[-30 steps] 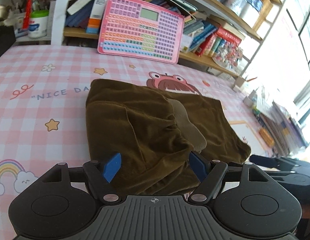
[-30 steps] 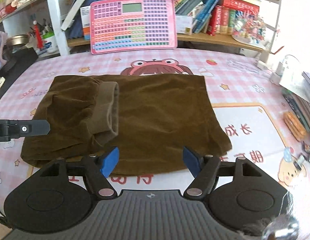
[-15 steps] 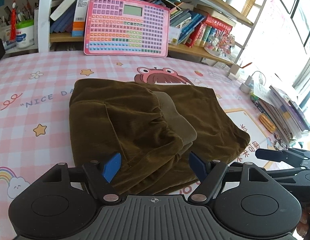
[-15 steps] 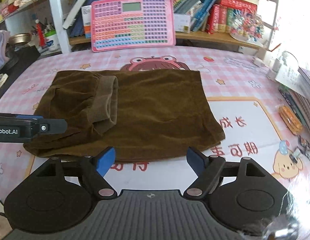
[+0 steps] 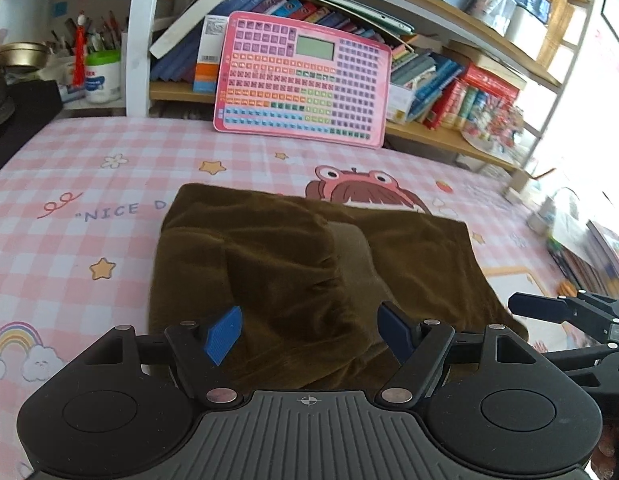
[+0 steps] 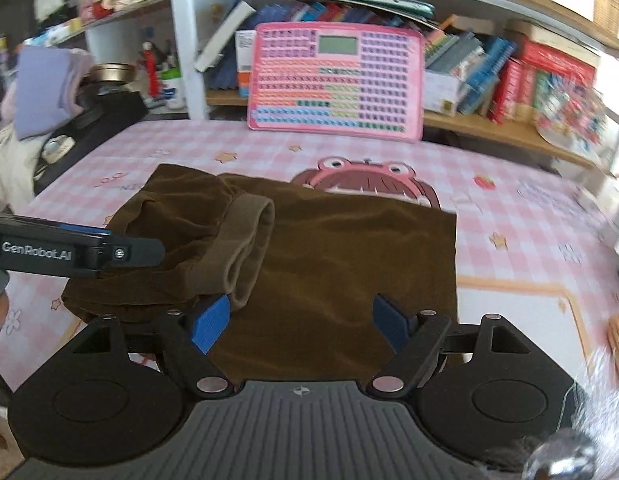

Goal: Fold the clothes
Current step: 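Release the trousers and open both grippers above the folded bundle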

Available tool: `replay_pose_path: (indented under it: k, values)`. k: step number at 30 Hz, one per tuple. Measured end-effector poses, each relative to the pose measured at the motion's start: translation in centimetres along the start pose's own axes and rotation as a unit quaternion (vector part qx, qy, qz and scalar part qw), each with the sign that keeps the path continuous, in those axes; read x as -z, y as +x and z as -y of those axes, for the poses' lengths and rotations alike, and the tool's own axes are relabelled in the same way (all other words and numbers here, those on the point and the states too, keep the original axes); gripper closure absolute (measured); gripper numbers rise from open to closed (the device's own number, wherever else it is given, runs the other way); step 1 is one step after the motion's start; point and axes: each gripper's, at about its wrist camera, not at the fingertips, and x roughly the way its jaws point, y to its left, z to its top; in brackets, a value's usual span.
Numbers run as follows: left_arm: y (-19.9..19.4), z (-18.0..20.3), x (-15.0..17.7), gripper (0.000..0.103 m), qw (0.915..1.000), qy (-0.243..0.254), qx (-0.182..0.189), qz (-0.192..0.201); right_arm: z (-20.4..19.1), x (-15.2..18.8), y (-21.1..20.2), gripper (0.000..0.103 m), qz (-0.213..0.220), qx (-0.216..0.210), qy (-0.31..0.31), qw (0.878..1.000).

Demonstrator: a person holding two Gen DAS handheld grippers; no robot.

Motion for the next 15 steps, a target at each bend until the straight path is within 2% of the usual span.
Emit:
replay_pose_path:
  k: [4, 9, 15]
  values:
    - [0.8, 2.9, -0.4, 0.026, 0.9985, -0.025, -0.047, 0.01, 3.7, -0.4, 0.1, 0.025, 0.006, -0.031, -0.021, 0.999]
    - [0.8, 6.0, -0.4, 0.026, 0.9924, -0.065, -0.103, 0.018, 9.5, -0.4, -0.2, 0.023, 0.001, -0.068, -0.006, 0.998]
    - [1.3, 11.5, 1.5, 0.026, 0.9868, -0.086, -0.137, 0.012, 14.1, 0.6, -0.7, 0.023, -0.019, -0.11, -0.027, 0.993]
